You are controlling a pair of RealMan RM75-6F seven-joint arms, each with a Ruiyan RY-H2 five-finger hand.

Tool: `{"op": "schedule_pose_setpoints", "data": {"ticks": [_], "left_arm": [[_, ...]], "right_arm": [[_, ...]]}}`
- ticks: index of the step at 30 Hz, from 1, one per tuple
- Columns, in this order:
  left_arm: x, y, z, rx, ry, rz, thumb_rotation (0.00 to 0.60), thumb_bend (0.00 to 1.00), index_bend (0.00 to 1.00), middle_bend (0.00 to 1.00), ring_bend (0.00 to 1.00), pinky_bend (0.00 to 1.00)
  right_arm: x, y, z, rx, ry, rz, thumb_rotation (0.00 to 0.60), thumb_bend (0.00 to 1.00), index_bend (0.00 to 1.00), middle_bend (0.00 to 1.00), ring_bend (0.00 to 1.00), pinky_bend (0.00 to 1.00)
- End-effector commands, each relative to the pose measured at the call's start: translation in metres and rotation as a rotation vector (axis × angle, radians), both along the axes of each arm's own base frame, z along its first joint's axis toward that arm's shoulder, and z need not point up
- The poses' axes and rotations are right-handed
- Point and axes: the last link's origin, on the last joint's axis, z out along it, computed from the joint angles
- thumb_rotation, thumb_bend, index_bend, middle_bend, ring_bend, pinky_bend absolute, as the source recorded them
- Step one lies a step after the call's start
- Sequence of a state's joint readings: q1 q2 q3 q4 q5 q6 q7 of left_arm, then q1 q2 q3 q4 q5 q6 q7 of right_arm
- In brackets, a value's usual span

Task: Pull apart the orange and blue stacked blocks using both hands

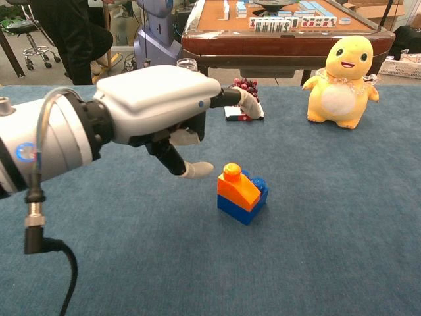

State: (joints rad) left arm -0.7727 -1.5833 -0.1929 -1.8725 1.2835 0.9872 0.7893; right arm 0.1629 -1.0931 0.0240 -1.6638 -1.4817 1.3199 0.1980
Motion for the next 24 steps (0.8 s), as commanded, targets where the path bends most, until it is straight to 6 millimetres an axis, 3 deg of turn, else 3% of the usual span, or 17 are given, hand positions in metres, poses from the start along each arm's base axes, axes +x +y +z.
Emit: {"op": "schedule_pose_setpoints", "data": {"ticks": [1,10,24], "left_arm": [[0.006,0.005,-0.010,0.001,0.015,-0.007,0.600,0.32,0.19,1.00,1.00,1.00],[0.007,0.017,-0.027,0.011,0.062,0.020,0.600,0.31,0.19,1.00,1.00,1.00],[0.004,0.016,-0.051,0.001,0.178,-0.013,0.600,0.31,0.19,1.00,1.00,1.00]], "right_arm": [[0.000,0.000,0.000,0.001,-0.001,-0.001,0.600,0.00,0.38,0.50,0.45,0.55],[-0.004,0.000,-0.002,0.008,-0.003,-0.010,0.600,0.00,0.38,0.50,0.45,0.55],[-0.006,0.000,-0.001,0.008,-0.004,-0.015,0.600,0.00,0.38,0.50,0.45,0.55]]}}
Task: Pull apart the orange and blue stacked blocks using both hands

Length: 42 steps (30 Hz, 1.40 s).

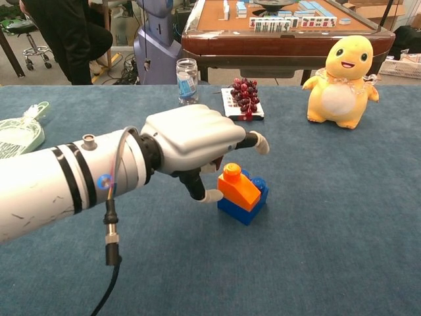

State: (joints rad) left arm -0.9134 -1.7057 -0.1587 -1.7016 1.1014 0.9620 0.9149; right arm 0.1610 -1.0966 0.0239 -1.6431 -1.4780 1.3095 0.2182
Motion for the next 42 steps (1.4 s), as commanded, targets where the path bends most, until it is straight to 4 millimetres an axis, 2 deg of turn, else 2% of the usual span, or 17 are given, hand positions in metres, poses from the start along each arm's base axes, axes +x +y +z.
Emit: {"op": "schedule_pose_setpoints", "data": {"ticks": [1,5,11,24,32,42], "left_arm": [[0.001,0.000,-0.003,0.002,0.010,-0.004,0.600,0.31,0.19,1.00,1.00,1.00],[0.004,0.002,-0.008,0.006,0.021,-0.004,0.600,0.31,0.26,1.00,1.00,1.00],[0.006,0.006,-0.010,0.010,0.033,0.007,0.600,0.31,0.31,1.00,1.00,1.00],[0.010,0.012,-0.016,0.013,0.084,0.012,0.600,0.31,0.33,1.00,1.00,1.00],[0.016,0.014,-0.021,0.014,0.138,0.035,0.600,0.35,0.33,1.00,1.00,1.00],[0.018,0.014,-0.024,0.018,0.165,0.056,0.600,0.36,0.35,1.00,1.00,1.00]], "right_arm": [[-0.001,0.000,-0.001,0.005,-0.001,-0.003,0.600,0.00,0.38,0.50,0.45,0.55],[-0.003,0.001,-0.003,0.012,0.001,-0.008,0.600,0.00,0.38,0.50,0.45,0.55],[-0.006,0.002,-0.005,0.021,0.001,-0.017,0.600,0.00,0.38,0.50,0.45,0.55],[-0.010,0.002,-0.012,0.041,-0.001,-0.028,0.600,0.00,0.38,0.50,0.45,0.55],[-0.014,0.002,-0.014,0.044,-0.003,-0.039,0.600,0.00,0.38,0.50,0.45,0.55],[-0.017,0.002,-0.016,0.052,-0.004,-0.044,0.600,0.00,0.38,0.50,0.45,0.55]]}}
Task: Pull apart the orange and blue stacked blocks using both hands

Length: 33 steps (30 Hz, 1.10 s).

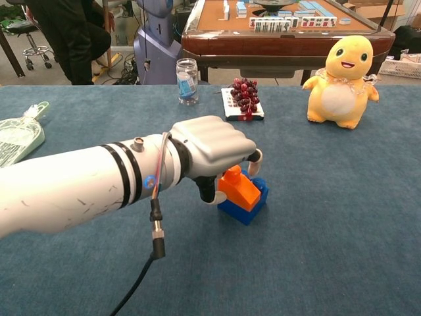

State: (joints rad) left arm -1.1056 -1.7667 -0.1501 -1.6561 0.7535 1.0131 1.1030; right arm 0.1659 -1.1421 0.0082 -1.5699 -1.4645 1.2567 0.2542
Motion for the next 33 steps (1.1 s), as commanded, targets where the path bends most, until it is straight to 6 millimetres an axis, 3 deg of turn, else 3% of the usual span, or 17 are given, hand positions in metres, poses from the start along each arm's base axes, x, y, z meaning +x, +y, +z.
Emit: {"op": "schedule_pose_setpoints", "data": {"ticks": [1,26,33], "left_arm": [[0.0000,0.0003,-0.0004,0.003,-0.002,0.002,0.600,0.36,0.36,1.00,1.00,1.00],[-0.0019,0.0033,-0.0066,0.009,-0.025,0.015,0.600,0.38,0.45,1.00,1.00,1.00],[-0.0036,0.0037,-0.0058,0.009,-0.046,0.026,0.600,0.38,0.53,1.00,1.00,1.00]], "right_arm": [[-0.0003,-0.0002,-0.0009,0.003,-0.001,-0.001,0.600,0.00,0.38,0.50,0.45,0.55],[-0.0020,-0.0007,-0.0046,0.013,-0.004,-0.005,0.600,0.00,0.38,0.50,0.45,0.55],[-0.0013,-0.0013,-0.0042,0.011,-0.008,-0.001,0.600,0.00,0.38,0.50,0.45,0.55]]}}
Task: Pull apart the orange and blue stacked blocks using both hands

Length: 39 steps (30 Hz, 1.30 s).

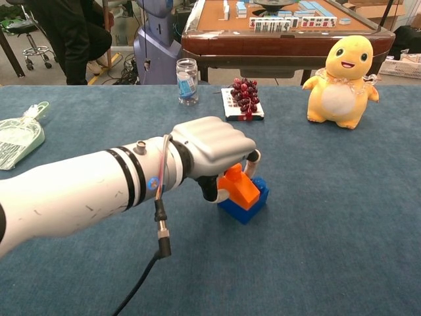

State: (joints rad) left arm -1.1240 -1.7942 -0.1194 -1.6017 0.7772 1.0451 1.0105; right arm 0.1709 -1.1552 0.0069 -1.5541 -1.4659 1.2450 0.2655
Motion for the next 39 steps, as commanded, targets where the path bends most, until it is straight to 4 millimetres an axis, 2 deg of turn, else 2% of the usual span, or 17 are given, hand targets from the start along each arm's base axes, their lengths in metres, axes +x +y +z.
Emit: {"op": "schedule_pose_setpoints", "data": {"ticks": [1,14,21,25,29,39], "left_arm": [[-0.001,0.000,0.001,0.000,-0.015,0.006,0.600,0.38,0.54,1.00,1.00,1.00],[-0.010,-0.001,0.018,0.010,-0.146,0.090,0.600,0.38,0.59,1.00,1.00,1.00],[-0.016,0.001,0.040,0.042,-0.300,0.246,0.600,0.38,0.60,1.00,1.00,1.00],[-0.021,0.002,0.052,0.061,-0.366,0.319,0.600,0.38,0.60,1.00,1.00,1.00],[-0.027,0.004,0.064,0.079,-0.418,0.385,0.600,0.38,0.61,1.00,1.00,1.00],[-0.034,0.005,0.088,0.121,-0.544,0.589,0.600,0.38,0.61,1.00,1.00,1.00]], "right_arm": [[0.001,0.000,0.001,-0.002,-0.001,0.003,0.600,0.00,0.38,0.50,0.45,0.55],[0.018,-0.004,0.009,-0.036,-0.010,0.052,0.600,0.00,0.38,0.50,0.45,0.55],[0.042,-0.012,0.010,-0.060,-0.025,0.111,0.600,0.00,0.38,0.52,0.45,0.56],[0.061,-0.018,0.007,-0.066,-0.035,0.150,0.600,0.00,0.38,0.54,0.46,0.59],[0.080,-0.026,0.004,-0.078,-0.055,0.183,0.600,0.00,0.38,0.61,0.54,0.68],[0.134,-0.045,-0.005,-0.061,-0.098,0.220,0.600,0.00,0.36,0.92,0.84,0.91]]}}
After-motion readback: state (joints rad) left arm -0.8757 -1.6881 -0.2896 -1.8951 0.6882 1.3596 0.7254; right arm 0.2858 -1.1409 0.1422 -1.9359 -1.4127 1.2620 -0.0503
